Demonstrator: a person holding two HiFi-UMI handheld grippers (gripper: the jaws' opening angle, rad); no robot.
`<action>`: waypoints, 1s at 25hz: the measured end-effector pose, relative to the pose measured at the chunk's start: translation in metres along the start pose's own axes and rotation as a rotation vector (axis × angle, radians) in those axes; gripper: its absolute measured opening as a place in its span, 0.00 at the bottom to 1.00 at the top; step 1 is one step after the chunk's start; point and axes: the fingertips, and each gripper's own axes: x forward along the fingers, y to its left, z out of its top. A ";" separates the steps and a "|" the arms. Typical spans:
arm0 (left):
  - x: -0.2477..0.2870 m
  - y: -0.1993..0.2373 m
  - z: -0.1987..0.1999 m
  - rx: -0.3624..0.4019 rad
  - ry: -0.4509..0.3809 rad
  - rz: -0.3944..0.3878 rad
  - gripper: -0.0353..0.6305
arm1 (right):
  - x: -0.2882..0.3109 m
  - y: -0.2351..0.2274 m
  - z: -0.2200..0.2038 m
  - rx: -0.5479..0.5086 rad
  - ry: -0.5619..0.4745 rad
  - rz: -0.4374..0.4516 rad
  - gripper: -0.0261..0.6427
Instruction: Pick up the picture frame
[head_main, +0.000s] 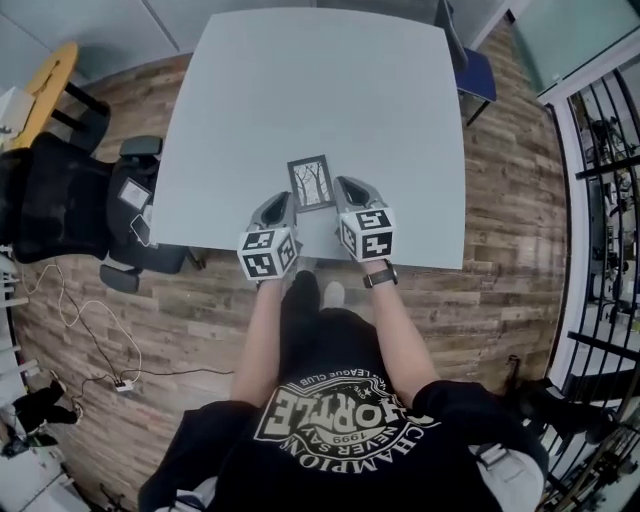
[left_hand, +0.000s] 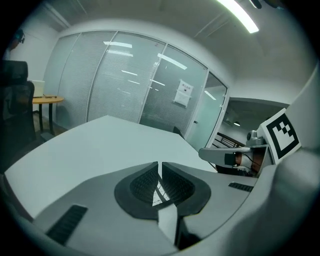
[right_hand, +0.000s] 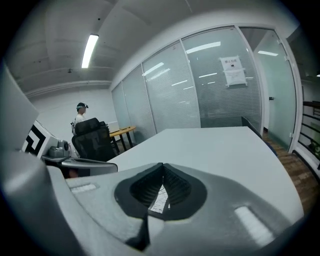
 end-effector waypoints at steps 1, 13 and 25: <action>0.009 0.006 -0.003 -0.006 0.016 0.004 0.06 | 0.009 -0.004 -0.003 0.000 0.017 0.002 0.04; 0.092 0.054 -0.038 -0.078 0.182 0.005 0.15 | 0.103 -0.027 -0.062 -0.016 0.252 0.058 0.06; 0.144 0.083 -0.078 -0.096 0.316 0.015 0.36 | 0.153 -0.058 -0.113 0.062 0.395 0.013 0.28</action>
